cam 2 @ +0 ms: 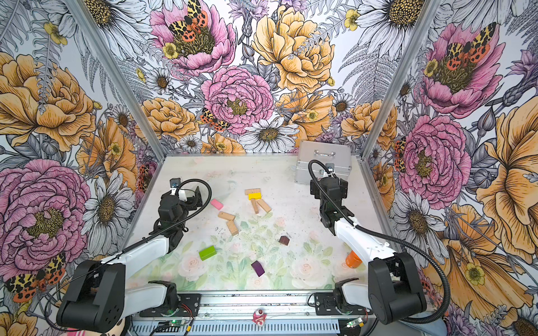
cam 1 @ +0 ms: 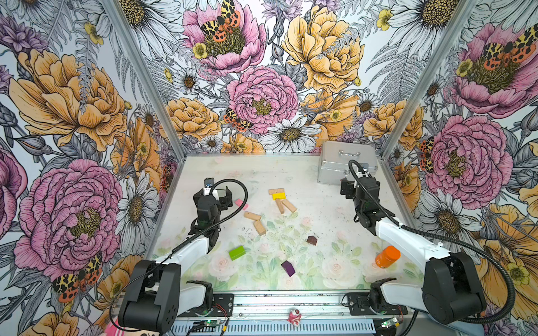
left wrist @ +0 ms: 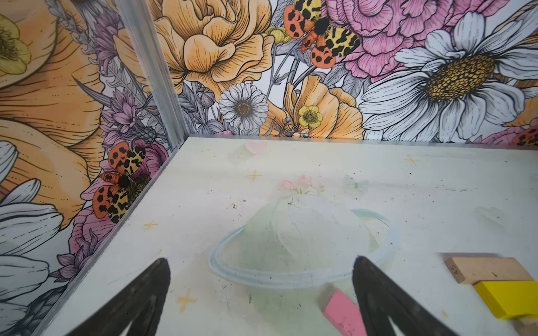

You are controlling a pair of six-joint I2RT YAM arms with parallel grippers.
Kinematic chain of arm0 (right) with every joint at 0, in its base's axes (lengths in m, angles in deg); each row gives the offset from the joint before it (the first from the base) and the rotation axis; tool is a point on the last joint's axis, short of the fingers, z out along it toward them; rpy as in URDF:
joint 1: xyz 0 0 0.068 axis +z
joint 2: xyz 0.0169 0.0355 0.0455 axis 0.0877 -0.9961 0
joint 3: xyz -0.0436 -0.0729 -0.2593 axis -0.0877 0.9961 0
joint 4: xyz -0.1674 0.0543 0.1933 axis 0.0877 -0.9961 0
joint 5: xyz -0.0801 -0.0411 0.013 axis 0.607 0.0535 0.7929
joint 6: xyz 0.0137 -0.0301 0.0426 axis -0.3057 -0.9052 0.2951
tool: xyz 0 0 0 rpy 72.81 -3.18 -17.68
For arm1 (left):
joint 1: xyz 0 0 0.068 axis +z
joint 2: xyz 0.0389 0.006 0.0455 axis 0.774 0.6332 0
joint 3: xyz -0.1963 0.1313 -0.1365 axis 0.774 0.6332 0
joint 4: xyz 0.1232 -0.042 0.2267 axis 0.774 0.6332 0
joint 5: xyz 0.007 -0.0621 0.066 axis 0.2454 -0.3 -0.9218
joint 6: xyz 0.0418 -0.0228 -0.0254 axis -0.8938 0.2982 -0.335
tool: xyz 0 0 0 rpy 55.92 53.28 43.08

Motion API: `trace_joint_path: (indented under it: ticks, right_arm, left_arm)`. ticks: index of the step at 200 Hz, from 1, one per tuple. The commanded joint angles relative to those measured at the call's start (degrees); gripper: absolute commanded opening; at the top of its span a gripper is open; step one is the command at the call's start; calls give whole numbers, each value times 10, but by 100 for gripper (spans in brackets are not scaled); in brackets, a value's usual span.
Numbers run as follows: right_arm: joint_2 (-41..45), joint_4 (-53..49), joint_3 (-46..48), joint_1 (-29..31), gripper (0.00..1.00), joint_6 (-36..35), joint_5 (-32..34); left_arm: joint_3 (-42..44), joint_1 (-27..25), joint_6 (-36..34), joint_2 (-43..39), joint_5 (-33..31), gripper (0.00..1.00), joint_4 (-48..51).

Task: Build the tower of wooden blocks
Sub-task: 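Raise the right arm toward the wooden sticks while the left arm moves forward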

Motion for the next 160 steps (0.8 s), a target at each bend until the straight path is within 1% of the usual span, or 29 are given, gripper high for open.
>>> trace_joint_path:
  ticks: [1, 30, 50, 74, 91, 111, 136, 149, 160]
  right_arm:
    - [-10, -17, -15, 7, 97, 10, 4]
    - [-42, -69, -68, 32, 97, 36, 22]
    - [-73, -133, -126, 61, 94, 42, -1]
    - [-117, -175, -178, 107, 88, 30, -37]
    - [-156, -198, -212, 130, 84, 30, -69]
    - [-208, -228, -255, 156, 82, 32, -104]
    - [-275, -289, -320, 189, 77, 27, -117]
    - [-300, -309, -337, 200, 76, 29, -119]
    - [-314, -313, -341, 202, 75, 36, -130]
  left_arm:
    - [-6, 10, 12, 11, 14, 99, -11]
    - [-8, 10, 12, 14, 6, 99, -14]
    - [-8, 9, 22, 0, 19, 99, -5]
    - [-19, -4, 56, -36, 33, 99, 44]
    - [-24, -34, 74, -66, 31, 99, 82]
    - [-23, -91, 92, -106, 18, 99, 127]
    - [-7, -157, 116, -160, -4, 99, 173]
    - [3, -180, 139, -189, -33, 99, 201]
    - [12, -190, 166, -213, -40, 99, 226]
